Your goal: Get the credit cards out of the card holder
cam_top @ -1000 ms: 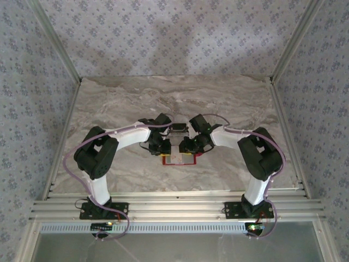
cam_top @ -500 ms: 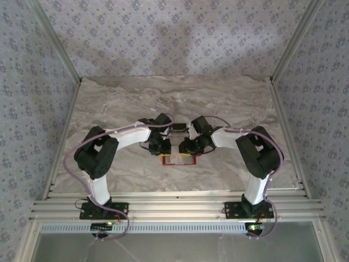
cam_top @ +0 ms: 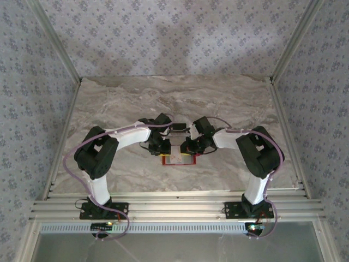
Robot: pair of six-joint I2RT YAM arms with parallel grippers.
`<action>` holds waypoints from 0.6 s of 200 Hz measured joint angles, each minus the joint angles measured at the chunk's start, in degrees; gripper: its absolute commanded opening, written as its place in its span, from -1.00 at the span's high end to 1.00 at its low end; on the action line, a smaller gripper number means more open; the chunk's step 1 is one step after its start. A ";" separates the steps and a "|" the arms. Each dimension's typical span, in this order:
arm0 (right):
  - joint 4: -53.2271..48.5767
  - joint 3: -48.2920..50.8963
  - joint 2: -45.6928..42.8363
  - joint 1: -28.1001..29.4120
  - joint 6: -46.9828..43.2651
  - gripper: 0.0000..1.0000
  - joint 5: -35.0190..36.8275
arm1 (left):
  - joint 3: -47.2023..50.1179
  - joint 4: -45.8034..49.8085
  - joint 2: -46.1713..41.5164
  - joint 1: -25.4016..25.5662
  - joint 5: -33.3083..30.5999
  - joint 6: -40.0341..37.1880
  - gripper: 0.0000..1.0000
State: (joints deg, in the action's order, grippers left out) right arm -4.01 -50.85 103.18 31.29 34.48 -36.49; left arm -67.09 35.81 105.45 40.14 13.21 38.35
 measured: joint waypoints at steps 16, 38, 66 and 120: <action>-0.04 0.20 -0.07 -0.20 -0.07 0.92 0.00 | -0.02 0.04 0.00 0.00 0.00 0.00 0.60; -0.92 0.26 -0.48 -0.42 -0.48 0.93 0.70 | -0.04 0.11 0.00 0.00 0.00 0.00 0.60; -0.66 0.70 -1.09 -0.42 -0.63 0.87 0.96 | -0.07 0.20 0.00 0.00 -0.04 0.02 0.60; 3.63 2.08 -0.85 -0.39 1.40 0.63 -3.19 | -0.63 0.92 0.37 0.00 -0.42 0.00 0.64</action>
State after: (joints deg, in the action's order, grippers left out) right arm -0.38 -48.77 102.32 30.89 35.88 -39.68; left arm -67.72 36.73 105.82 40.14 12.80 38.35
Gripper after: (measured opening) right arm 0.178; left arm 0.186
